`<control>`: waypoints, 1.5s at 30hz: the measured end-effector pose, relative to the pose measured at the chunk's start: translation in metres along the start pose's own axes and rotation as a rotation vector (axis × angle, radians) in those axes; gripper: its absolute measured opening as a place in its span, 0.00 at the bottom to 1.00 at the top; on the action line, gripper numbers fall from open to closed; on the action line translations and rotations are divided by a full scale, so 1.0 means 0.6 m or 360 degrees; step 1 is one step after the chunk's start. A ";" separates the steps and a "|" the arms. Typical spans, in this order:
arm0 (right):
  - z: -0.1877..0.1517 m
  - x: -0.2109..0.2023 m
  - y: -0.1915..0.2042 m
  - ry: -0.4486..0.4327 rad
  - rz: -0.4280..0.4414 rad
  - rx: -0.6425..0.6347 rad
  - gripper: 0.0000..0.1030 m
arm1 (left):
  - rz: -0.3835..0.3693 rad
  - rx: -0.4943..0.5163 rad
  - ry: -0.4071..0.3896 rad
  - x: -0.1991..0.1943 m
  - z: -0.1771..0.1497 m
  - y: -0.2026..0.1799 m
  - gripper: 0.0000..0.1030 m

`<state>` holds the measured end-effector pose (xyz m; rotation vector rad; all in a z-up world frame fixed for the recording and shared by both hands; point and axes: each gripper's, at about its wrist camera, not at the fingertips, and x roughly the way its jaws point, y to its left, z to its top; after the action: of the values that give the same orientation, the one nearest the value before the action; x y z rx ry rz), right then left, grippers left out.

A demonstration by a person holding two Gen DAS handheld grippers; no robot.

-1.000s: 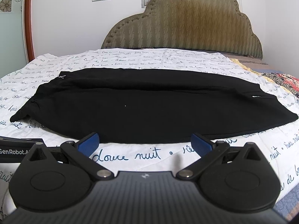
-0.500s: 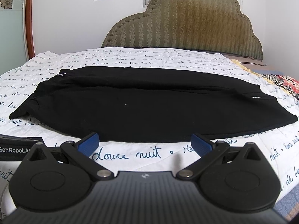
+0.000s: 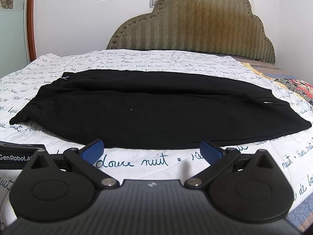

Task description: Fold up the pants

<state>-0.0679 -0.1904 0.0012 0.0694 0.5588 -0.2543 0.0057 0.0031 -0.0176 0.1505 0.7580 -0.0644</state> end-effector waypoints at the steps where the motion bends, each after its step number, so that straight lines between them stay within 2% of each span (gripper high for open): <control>1: 0.000 0.000 0.000 0.0001 0.0001 -0.0001 1.00 | 0.0000 0.0000 0.0001 0.000 0.001 0.000 1.00; 26: 0.009 -0.003 -0.005 -0.0010 0.0015 -0.0010 1.00 | 0.0004 -0.0001 0.0015 0.003 0.011 -0.001 1.00; 33: 0.016 0.001 -0.005 -0.0015 0.0054 -0.0032 1.00 | 0.0000 -0.0003 0.0020 0.006 0.019 0.002 1.00; 35: 0.025 0.001 -0.006 -0.0038 0.0126 -0.0080 1.00 | -0.0012 -0.0001 0.0000 0.004 0.031 0.010 1.00; 38: 0.062 0.003 -0.017 -0.0090 0.0309 -0.0192 1.00 | -0.0055 0.0015 -0.0055 0.003 0.065 0.033 1.00; 39: 0.079 0.007 -0.019 -0.0102 0.0326 -0.0225 1.00 | -0.0060 0.0025 -0.0073 0.005 0.079 0.042 1.00; 42: 0.131 0.035 -0.020 -0.0116 0.0261 -0.0347 1.00 | -0.0041 0.0068 -0.0115 0.020 0.126 0.067 1.00; 45: 0.171 0.072 -0.017 -0.0042 0.0336 -0.0449 1.00 | -0.0005 0.0092 -0.0133 0.046 0.172 0.091 1.00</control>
<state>0.0179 -0.2234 0.0650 -0.1476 0.5515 0.0306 0.1021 0.0402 0.0432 0.2005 0.6733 -0.0952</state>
